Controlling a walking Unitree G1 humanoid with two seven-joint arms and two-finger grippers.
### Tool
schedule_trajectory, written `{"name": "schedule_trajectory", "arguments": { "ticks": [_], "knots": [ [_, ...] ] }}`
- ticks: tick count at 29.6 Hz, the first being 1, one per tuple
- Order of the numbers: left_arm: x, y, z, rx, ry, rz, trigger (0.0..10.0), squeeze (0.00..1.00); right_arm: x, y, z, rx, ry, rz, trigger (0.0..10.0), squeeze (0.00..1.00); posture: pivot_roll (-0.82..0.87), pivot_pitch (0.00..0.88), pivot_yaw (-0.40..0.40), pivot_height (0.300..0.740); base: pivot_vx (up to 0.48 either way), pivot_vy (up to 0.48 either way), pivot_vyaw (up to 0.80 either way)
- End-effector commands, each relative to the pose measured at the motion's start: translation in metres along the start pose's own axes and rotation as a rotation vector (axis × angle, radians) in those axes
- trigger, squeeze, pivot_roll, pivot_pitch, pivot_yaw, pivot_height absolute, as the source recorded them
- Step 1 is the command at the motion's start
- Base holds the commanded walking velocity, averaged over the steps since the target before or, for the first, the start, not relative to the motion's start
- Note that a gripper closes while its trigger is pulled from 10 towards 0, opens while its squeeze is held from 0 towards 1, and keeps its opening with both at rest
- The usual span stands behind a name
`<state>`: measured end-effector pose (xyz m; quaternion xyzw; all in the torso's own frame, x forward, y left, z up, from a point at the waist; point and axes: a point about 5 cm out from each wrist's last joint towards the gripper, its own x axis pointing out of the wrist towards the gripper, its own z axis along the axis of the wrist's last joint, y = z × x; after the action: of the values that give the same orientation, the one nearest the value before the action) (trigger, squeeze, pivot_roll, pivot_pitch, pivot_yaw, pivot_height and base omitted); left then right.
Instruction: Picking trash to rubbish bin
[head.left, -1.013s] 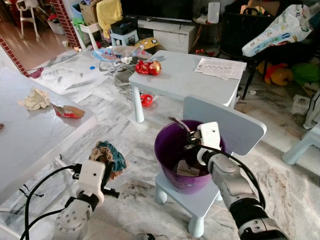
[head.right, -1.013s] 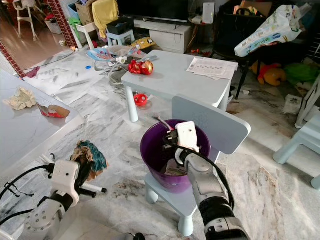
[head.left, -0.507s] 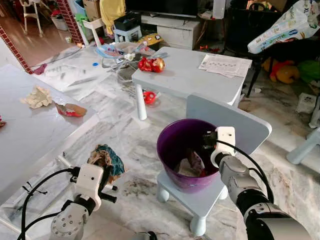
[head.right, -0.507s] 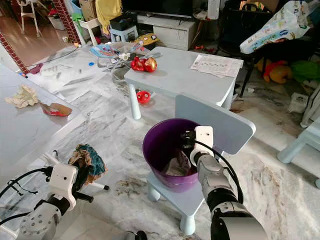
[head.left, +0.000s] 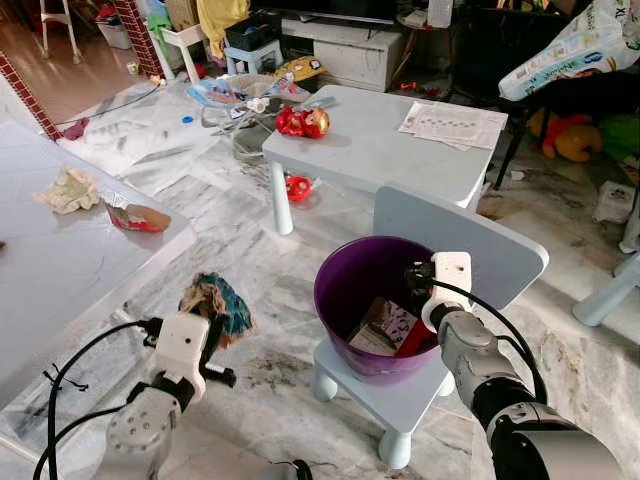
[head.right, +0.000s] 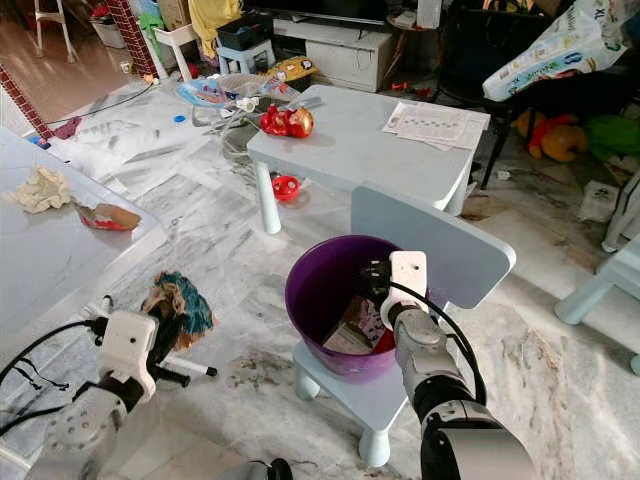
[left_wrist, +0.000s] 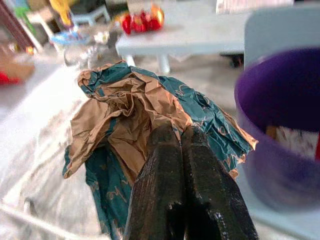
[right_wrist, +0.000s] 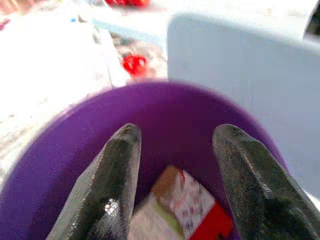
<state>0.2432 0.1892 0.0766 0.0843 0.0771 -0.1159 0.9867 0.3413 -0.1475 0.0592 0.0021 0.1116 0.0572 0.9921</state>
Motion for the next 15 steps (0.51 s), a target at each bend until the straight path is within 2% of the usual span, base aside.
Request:
{"name": "schedule_trajectory", "arguments": {
  "ticks": [1,2,4,5,7,8,10,13,15],
  "knots": [
    [0.005,-0.003,0.0,0.006,-0.007,-0.016,10.0,0.0,0.0,0.006,0.008,-0.029,-0.054,0.039,10.0,1.0,0.04,0.095,0.09,0.74,0.0,0.0,0.0],
    [0.014,-0.008,0.005,0.01,-0.025,-0.048,10.0,0.0,-0.002,0.007,0.014,-0.027,-0.083,0.074,10.0,1.0,0.02,0.096,0.094,0.74,0.0,0.0,0.0],
    [0.021,-0.012,0.009,0.011,-0.039,-0.067,10.0,0.0,-0.004,0.008,0.019,-0.029,-0.1,0.106,10.0,1.0,0.01,0.096,0.096,0.74,0.0,0.0,0.0],
    [0.03,-0.016,0.014,0.007,-0.057,-0.087,10.0,0.0,-0.01,0.009,0.025,-0.045,-0.124,0.158,10.0,1.0,-0.02,0.097,0.1,0.74,0.0,0.0,0.0],
    [0.035,-0.018,0.016,0.006,-0.066,-0.097,10.0,0.0,-0.014,0.01,0.027,-0.052,-0.128,0.181,10.0,1.0,-0.04,0.099,0.103,0.74,0.0,0.0,0.0],
    [0.044,-0.023,0.021,0.0,-0.085,-0.114,10.0,0.0,-0.024,0.013,0.029,-0.067,-0.115,0.236,10.0,1.0,-0.05,0.099,0.106,0.74,0.0,0.0,0.0],
    [0.05,-0.026,0.025,-0.009,-0.1,-0.126,10.0,0.0,-0.033,0.014,0.029,-0.082,-0.101,0.273,10.0,1.0,-0.06,0.099,0.107,0.74,0.0,0.0,0.0],
    [0.063,-0.038,0.029,-0.042,-0.122,-0.169,10.0,0.0,-0.057,0.017,0.028,-0.093,-0.056,0.363,10.0,1.0,-0.09,0.102,0.113,0.74,0.0,0.0,0.0],
    [0.072,-0.047,0.031,-0.047,-0.131,-0.188,10.0,0.0,-0.076,0.019,0.024,-0.075,0.025,0.424,10.0,0.98,-0.12,0.103,0.12,0.74,0.0,0.0,0.0]
  ]
}}
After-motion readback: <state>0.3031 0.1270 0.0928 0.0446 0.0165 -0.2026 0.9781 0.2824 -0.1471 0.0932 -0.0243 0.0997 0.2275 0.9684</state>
